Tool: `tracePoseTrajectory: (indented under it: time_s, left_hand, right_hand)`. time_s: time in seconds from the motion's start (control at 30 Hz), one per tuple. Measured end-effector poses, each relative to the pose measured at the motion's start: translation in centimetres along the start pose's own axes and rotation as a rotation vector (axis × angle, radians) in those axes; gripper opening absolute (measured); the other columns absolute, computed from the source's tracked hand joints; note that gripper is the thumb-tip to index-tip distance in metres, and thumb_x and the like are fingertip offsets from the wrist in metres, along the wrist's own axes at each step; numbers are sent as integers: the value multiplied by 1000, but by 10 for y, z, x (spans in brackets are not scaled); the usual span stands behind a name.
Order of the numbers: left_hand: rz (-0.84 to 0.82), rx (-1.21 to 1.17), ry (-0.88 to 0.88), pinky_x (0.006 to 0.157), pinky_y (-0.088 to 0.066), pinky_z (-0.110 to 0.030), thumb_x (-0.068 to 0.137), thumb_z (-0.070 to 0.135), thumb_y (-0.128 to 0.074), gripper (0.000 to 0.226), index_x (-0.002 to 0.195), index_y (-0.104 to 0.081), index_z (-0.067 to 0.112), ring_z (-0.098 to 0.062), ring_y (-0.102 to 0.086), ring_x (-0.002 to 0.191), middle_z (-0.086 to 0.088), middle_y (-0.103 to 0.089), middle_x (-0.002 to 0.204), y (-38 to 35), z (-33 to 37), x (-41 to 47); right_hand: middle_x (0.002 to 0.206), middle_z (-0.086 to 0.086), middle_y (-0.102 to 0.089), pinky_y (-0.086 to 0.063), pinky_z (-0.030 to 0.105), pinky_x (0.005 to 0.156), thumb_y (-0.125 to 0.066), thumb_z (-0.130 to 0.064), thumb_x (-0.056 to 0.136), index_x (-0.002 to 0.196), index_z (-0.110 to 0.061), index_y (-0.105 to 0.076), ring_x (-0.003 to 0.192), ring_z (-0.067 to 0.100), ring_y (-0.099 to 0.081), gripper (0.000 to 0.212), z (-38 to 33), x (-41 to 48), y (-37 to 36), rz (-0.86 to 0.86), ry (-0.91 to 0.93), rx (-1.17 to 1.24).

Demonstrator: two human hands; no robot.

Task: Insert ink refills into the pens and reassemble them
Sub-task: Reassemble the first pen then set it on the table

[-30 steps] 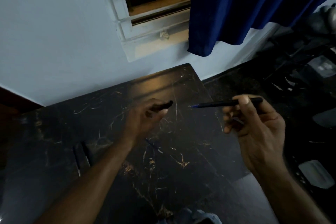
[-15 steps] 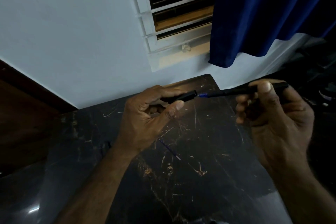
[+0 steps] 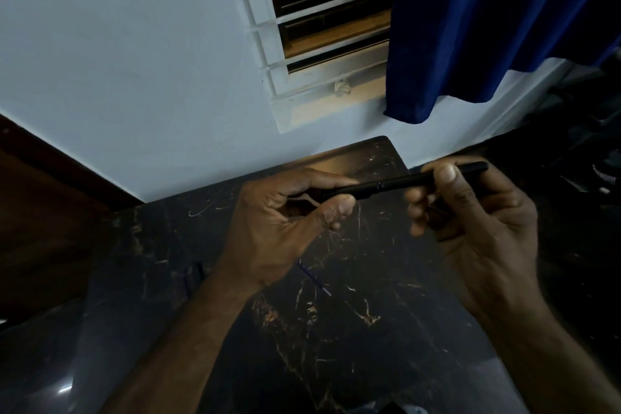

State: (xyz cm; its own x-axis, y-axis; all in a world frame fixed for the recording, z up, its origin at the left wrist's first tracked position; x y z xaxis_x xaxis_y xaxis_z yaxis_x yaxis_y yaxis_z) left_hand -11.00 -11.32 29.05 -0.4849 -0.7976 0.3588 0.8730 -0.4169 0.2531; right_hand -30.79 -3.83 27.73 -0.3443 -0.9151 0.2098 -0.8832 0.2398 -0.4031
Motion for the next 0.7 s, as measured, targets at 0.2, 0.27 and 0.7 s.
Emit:
tracePoseTrajectory:
  time_s: [0.2,0.27,0.7]
  left_hand:
    - [-11,-39,-28,69,-67,-36,96,14,-77,19,115,-78,12,-25,-80,77,-4,-82,91,0,3,10]
    - [-27,-15,-32,69,-67,-36,97,18,-77,19,116,-79,15,-26,-80,78,-2,-82,93,11,-1,16]
    - [80,90,721,76,-66,-35,100,18,-73,30,129,-71,25,-17,-78,91,2,-81,107,48,-201,-116]
  right_hand:
    - [86,8,-74,-58,28,62,-55,-9,100,107,-4,-65,76,20,-71,13,1,15,-7,-66,10,48]
    - [89,11,-75,-59,30,64,-59,-9,99,108,-2,-66,77,23,-72,13,11,21,-9,-137,-4,32]
    - [97,2,-56,-41,30,59,-67,-29,99,105,-18,-71,84,23,-57,13,261,-32,36,-322,-129,-1190]
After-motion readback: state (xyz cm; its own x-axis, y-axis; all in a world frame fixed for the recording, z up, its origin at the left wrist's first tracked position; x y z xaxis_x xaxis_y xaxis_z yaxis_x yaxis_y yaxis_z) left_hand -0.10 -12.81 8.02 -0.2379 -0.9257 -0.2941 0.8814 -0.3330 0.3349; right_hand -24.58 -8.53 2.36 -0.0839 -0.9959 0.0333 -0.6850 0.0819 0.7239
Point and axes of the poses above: each hand's wrist, its own x-axis towards the middle knuckle, its own y-axis out of the back of the hand, z = x × y, the point moved 9 cm from there along x, towards the middle knuckle
